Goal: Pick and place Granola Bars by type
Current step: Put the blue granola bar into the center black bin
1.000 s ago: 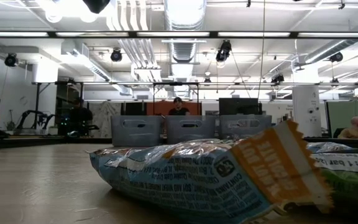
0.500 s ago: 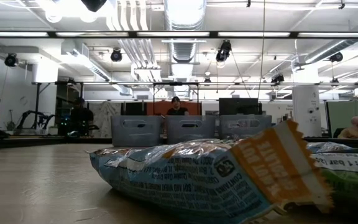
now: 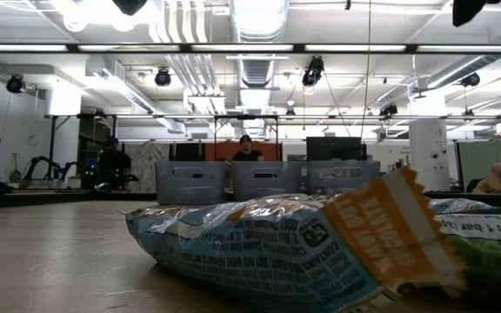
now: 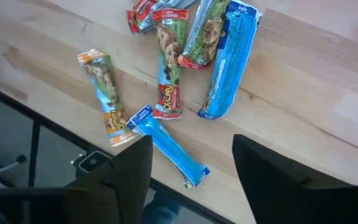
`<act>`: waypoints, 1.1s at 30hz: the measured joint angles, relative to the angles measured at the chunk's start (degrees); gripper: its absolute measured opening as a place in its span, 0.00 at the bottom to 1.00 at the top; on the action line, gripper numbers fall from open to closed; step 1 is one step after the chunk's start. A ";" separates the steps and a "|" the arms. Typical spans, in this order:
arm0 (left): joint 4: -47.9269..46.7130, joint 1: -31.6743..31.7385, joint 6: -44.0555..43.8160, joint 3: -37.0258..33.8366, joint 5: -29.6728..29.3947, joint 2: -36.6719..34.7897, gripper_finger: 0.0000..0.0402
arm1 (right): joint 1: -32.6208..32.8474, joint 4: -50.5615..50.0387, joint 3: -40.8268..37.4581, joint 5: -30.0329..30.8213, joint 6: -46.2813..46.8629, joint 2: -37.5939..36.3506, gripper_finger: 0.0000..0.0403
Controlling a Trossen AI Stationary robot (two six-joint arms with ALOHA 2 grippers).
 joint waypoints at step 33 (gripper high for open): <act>-1.60 0.01 -2.00 0.00 0.32 0.02 0.00 | -4.30 0.35 -0.72 -2.98 -6.22 13.92 0.64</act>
